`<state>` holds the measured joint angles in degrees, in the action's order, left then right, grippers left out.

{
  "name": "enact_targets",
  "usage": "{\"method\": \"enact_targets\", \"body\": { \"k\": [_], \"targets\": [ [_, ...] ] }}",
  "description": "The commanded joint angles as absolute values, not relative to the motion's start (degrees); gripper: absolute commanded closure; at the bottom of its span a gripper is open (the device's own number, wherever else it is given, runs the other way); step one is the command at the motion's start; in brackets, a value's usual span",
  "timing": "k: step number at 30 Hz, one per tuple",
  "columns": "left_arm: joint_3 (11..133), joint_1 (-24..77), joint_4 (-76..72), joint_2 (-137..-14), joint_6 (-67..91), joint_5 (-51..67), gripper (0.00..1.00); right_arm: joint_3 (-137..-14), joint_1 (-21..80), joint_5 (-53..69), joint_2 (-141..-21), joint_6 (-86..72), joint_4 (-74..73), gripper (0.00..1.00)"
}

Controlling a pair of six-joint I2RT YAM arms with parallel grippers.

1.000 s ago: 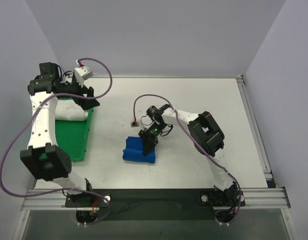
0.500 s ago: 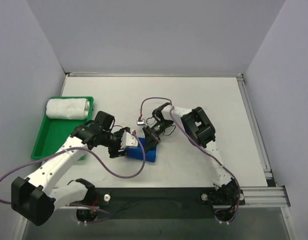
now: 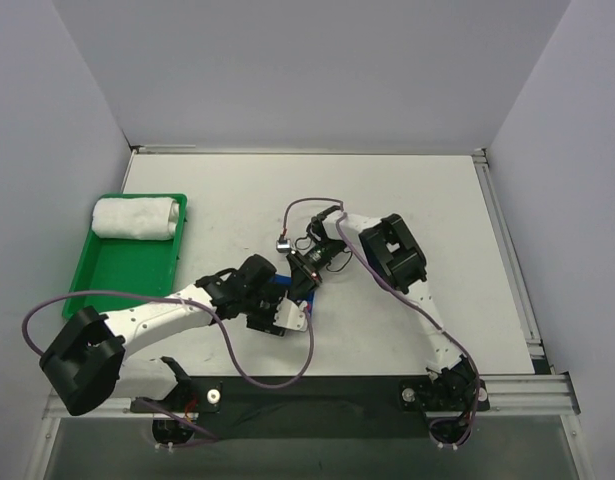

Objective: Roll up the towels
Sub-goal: Roll the towel

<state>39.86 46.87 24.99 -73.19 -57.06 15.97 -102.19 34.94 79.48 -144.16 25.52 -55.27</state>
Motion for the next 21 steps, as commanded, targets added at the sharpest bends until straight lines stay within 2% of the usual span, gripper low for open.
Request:
{"method": "enact_targets", "body": {
  "k": [1,4,8,11,15,20,21],
  "targets": [
    [37.72,47.55,14.51,-75.31,-56.16,12.75,0.30,-102.65,35.16,70.14,-147.22,28.13,-54.67,0.99],
    [36.30,48.16,13.18,-78.30,-56.95,12.39,0.35,-102.83,35.07,70.14,-147.13,28.12,-54.93,0.99],
    [36.38,48.51,16.24,-81.99,-56.78,12.48,0.58,-102.31,34.54,69.70,-146.16,28.21,-54.93,0.98],
    [37.87,48.60,20.98,-84.63,-54.59,13.53,0.72,-102.57,34.37,67.59,-145.02,27.95,-55.02,0.89],
    [38.84,49.13,24.42,-85.17,-51.60,14.67,0.83,-105.11,33.32,65.04,-143.18,26.54,-55.02,0.76],
    [41.83,49.57,30.84,-86.74,-46.86,14.94,0.88,-109.24,31.12,61.09,-139.84,24.53,-55.02,0.66],
    [43.32,49.48,31.98,-87.53,-46.24,15.55,0.89,-109.86,30.59,60.56,-138.35,23.91,-54.93,0.62]
  ]
}}
